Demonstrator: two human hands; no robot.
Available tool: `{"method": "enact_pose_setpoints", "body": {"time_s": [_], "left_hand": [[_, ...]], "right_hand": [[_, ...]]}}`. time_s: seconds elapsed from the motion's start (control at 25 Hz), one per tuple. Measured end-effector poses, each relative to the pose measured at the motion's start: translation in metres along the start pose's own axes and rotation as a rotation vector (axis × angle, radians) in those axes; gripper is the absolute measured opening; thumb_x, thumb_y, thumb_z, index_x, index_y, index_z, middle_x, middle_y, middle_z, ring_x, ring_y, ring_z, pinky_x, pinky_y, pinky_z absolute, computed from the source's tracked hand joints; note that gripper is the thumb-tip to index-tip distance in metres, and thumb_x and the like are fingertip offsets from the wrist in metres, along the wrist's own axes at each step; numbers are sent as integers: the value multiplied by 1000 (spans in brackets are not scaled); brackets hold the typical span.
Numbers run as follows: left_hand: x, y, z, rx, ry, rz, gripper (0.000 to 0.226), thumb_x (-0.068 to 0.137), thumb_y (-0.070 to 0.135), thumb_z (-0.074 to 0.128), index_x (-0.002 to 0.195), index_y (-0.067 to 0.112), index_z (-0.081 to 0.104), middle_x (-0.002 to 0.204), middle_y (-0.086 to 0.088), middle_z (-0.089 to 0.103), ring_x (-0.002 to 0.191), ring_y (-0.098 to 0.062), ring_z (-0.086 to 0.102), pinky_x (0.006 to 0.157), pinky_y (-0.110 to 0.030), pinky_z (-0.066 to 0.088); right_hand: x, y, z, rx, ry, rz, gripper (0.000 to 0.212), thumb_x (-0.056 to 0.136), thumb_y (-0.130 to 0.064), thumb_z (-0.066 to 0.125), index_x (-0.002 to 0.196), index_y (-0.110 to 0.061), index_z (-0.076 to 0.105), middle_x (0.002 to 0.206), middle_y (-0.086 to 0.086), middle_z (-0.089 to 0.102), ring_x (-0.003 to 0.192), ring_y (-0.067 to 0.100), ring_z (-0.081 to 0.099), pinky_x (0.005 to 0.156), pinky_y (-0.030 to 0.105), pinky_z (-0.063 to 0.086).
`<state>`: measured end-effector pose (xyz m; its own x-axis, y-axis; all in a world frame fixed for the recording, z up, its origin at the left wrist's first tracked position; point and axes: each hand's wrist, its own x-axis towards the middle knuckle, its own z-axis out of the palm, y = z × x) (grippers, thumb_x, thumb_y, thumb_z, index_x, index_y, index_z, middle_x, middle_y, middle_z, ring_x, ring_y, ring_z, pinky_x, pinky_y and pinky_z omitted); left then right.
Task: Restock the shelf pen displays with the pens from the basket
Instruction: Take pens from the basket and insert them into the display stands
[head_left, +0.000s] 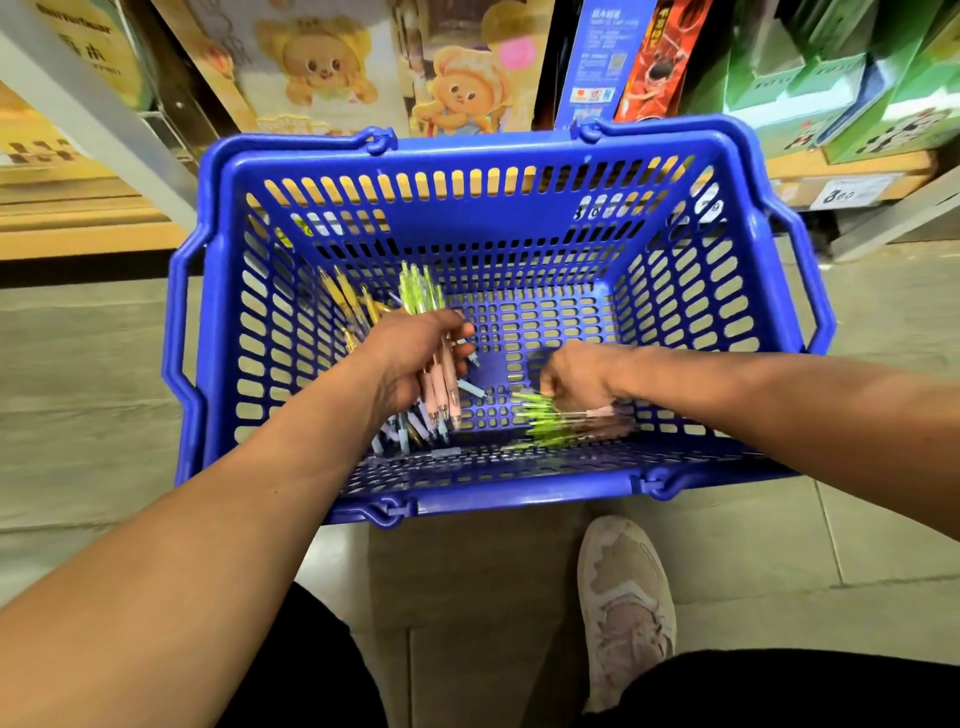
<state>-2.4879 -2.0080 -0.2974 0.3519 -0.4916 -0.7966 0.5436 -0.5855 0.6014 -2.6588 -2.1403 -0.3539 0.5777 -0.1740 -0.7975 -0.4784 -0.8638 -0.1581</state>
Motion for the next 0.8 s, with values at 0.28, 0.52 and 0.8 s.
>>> {"method": "enact_pose_setpoints", "body": {"time_s": [0.28,0.52,0.8], "left_hand": [[-1,-2,10,38,7,-13,16,101,15,61,107,1,65,105,-15,74,81,-25,70,89,-52,60],[-8,-2,12,40,10,-43,31,101,18,61,122,-5,59,75,-11,71,55,-22,69,48,-32,56],[-10,-3,11,49,-5,-2,32,102,19,61,122,-6,58,72,-11,73,58,-23,68,62,-43,61]], "right_hand": [[-2,-12,-38,1106,213,-50,33,84,-20,82,110,-11,64,91,9,78,82,18,76,77,27,61],[-2,-45,-42,1312,309,-132,29,84,-12,80,108,-3,66,91,12,76,81,18,76,75,27,62],[-14,-35,-48,1030,378,-217,24,87,-36,77,111,-34,76,91,-17,77,81,-4,69,82,16,55]]}}
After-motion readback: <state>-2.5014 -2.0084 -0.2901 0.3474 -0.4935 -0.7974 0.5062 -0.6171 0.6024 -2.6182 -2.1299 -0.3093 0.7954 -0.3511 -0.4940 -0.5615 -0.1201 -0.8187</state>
